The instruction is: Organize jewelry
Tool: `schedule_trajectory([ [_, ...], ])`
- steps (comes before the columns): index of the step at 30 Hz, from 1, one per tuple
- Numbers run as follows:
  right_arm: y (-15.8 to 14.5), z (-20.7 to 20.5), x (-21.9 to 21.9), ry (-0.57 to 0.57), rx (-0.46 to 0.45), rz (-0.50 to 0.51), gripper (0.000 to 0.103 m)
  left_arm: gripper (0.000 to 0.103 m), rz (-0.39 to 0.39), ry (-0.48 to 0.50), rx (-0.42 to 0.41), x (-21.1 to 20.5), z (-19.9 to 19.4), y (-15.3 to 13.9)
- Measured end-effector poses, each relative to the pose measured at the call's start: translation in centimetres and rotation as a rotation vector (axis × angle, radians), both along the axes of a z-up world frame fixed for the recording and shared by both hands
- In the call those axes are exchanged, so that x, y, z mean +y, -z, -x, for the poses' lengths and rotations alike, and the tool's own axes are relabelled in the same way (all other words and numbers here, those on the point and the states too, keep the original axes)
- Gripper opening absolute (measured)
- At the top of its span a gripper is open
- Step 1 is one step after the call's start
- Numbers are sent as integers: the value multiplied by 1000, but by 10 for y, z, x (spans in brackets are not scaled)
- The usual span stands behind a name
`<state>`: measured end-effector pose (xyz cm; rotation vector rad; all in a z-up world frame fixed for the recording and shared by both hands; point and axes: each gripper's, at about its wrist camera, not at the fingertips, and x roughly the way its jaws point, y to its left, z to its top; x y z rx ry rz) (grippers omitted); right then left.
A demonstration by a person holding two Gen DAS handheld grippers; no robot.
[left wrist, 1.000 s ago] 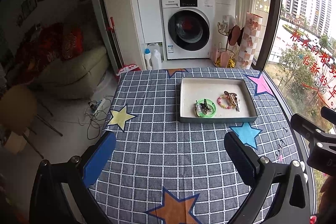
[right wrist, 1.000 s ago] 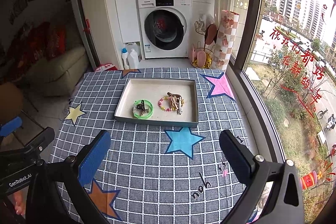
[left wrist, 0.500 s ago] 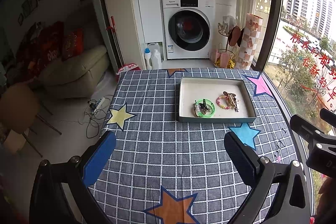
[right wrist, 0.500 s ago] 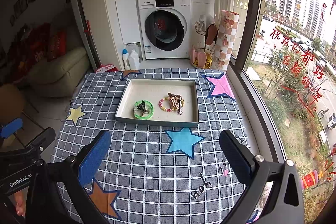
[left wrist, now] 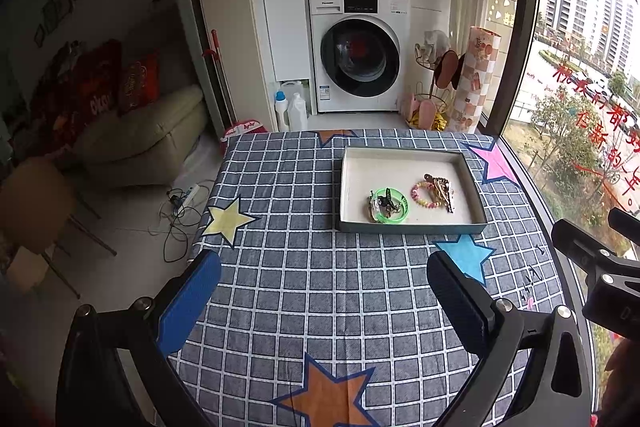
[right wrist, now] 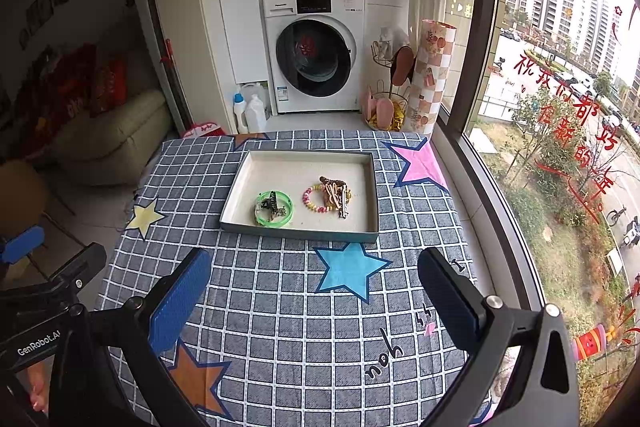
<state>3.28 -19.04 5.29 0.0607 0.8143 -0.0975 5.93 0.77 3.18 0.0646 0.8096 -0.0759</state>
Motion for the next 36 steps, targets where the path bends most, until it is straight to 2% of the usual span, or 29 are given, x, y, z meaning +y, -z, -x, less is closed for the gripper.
schedule_trajectory([
  [36, 1, 1, 1, 5, 2, -7, 103, 103, -2, -3, 6, 2, -1, 0],
])
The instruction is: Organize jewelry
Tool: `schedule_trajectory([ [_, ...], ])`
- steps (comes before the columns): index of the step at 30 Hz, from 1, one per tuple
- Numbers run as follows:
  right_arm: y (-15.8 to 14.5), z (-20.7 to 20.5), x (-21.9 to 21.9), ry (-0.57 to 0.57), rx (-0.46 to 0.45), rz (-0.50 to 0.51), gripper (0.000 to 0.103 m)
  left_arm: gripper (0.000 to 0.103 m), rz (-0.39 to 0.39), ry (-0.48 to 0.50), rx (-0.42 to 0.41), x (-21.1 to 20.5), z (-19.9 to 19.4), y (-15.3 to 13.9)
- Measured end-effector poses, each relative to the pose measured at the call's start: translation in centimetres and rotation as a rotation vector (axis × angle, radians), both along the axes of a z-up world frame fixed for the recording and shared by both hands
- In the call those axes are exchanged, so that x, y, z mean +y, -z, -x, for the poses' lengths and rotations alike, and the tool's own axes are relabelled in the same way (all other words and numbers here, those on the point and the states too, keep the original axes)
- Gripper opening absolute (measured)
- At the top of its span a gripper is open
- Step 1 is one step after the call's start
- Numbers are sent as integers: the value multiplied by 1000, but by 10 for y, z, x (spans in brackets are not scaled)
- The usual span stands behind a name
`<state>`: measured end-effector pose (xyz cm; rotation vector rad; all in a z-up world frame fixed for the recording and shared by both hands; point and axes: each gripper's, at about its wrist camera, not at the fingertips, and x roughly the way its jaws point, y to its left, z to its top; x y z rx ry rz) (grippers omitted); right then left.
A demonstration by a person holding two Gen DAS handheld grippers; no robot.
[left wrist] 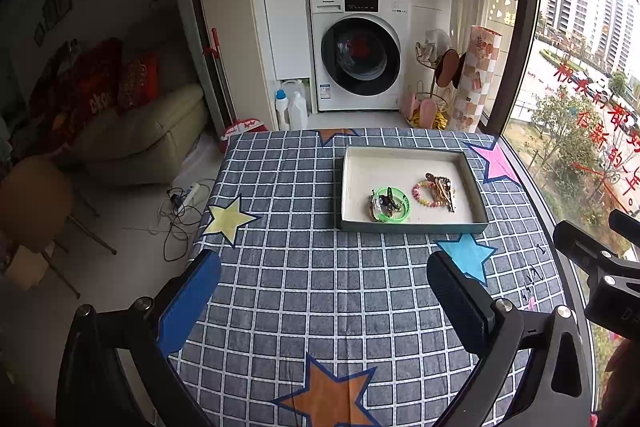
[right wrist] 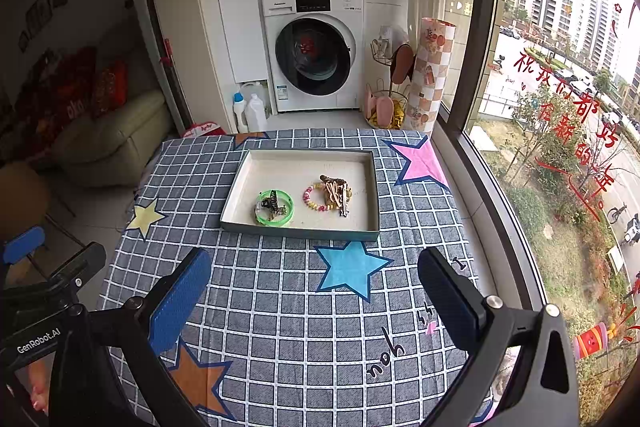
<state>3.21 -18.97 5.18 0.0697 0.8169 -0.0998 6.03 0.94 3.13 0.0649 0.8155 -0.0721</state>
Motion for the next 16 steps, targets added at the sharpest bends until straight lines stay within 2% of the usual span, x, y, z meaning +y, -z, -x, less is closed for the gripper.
schedule_trajectory([
  [16, 4, 0, 0, 1, 8, -7, 103, 103, 8, 7, -12, -1, 2, 2],
])
